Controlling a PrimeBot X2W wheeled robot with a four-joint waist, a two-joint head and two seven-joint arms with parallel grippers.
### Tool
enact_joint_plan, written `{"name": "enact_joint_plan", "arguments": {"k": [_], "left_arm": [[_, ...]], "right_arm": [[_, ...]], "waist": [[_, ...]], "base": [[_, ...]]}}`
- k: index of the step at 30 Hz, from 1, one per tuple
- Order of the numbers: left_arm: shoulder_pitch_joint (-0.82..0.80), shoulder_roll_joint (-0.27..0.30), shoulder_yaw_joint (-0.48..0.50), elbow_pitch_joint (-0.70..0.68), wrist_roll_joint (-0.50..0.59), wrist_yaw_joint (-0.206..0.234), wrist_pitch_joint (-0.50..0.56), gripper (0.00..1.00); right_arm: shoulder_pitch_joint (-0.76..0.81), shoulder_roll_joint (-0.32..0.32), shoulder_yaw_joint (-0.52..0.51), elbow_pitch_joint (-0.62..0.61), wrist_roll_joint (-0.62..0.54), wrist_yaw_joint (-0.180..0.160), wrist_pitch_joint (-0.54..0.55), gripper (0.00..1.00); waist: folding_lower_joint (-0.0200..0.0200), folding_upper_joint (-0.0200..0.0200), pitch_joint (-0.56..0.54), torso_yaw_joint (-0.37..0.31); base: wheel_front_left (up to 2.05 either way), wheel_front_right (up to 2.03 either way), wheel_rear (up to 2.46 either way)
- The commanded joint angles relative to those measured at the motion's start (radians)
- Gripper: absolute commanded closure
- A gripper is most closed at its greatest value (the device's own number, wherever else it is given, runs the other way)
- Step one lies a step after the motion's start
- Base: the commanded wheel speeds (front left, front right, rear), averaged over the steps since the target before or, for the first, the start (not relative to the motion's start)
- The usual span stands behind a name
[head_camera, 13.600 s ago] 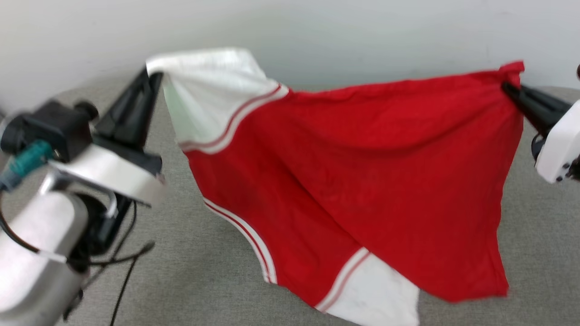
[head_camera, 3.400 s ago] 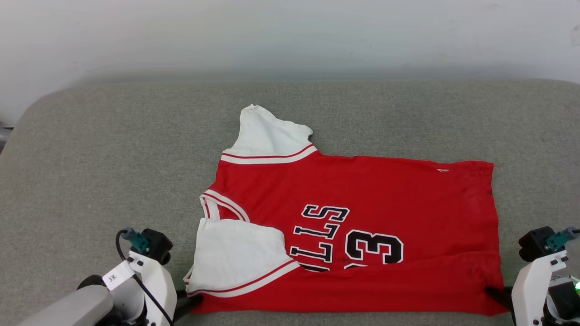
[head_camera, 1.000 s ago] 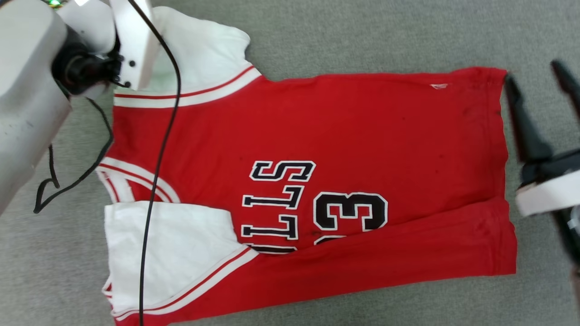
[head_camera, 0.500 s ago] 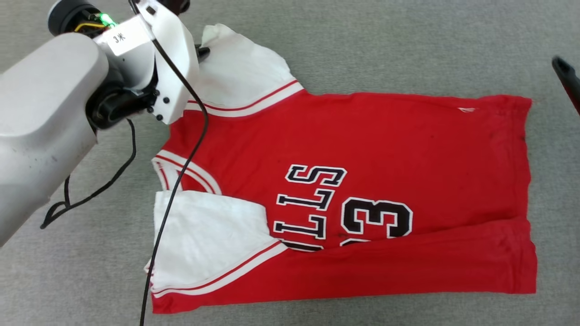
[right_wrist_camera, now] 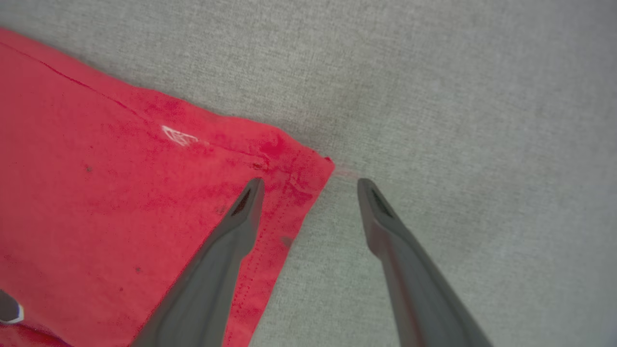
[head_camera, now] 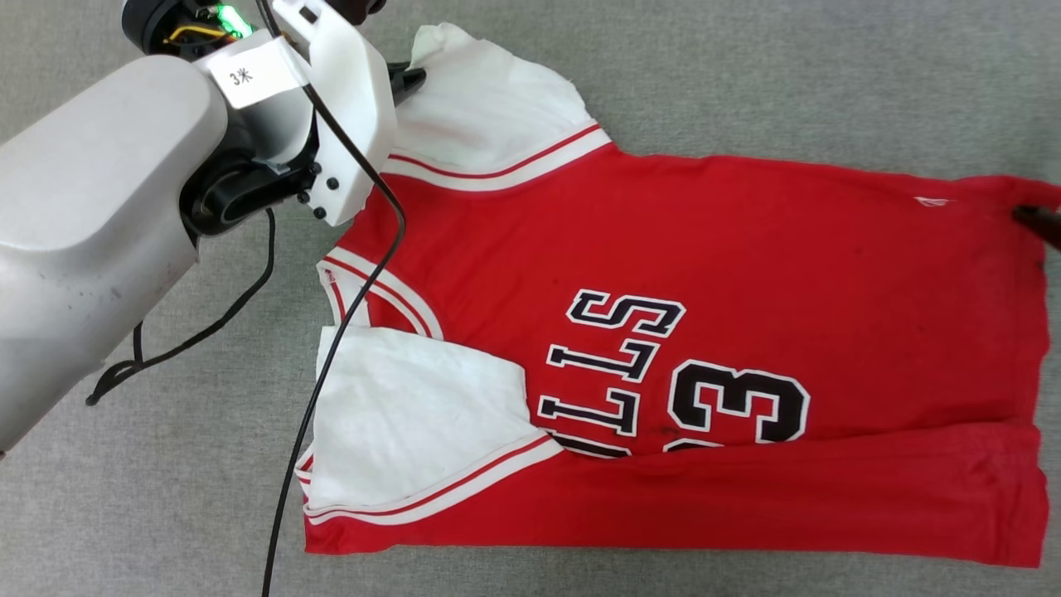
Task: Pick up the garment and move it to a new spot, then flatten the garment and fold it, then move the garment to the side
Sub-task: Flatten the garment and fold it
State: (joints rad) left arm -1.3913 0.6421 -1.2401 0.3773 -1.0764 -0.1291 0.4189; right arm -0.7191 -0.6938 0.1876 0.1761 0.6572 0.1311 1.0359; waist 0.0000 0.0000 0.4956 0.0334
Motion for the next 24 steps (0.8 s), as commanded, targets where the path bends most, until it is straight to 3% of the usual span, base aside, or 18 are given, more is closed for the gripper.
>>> {"name": "enact_joint_plan", "arguments": {"k": [1,11,12,13,24], "left_arm": [[-0.01,-0.005,-0.001,-0.003,0.005,-0.001,-0.006,1.0],[-0.027,-0.013,-0.009,0.015,-0.015,-0.001,-0.029,1.0],[-0.027,-0.013,-0.01,0.018,-0.019,-0.001,-0.031,1.0],[-0.025,-0.013,-0.011,0.022,-0.02,-0.001,-0.035,1.0],[0.06,0.016,-0.025,0.046,-0.038,-0.001,-0.106,1.0]], "right_arm": [[-0.015,0.009,0.006,0.011,-0.009,-0.001,0.003,0.0],[0.017,0.07,0.102,0.149,-0.029,-0.001,-0.017,0.0],[0.016,0.071,0.111,0.154,-0.023,0.0,-0.024,0.56],[0.012,0.07,0.118,0.154,-0.021,0.0,-0.042,1.0],[-0.017,0.027,0.155,0.139,0.024,-0.001,-0.293,1.0]], "waist": [[0.0,0.0,0.012,0.01],[0.0,0.0,0.05,0.025],[0.0,0.0,0.05,0.025],[0.0,0.0,0.049,0.024],[0.0,0.0,-0.086,-0.004]], "base": [[0.0,0.0,0.0],[0.0,0.0,0.0],[0.0,0.0,0.0],[0.0,0.0,0.0],[0.0,0.0,0.0]]}}
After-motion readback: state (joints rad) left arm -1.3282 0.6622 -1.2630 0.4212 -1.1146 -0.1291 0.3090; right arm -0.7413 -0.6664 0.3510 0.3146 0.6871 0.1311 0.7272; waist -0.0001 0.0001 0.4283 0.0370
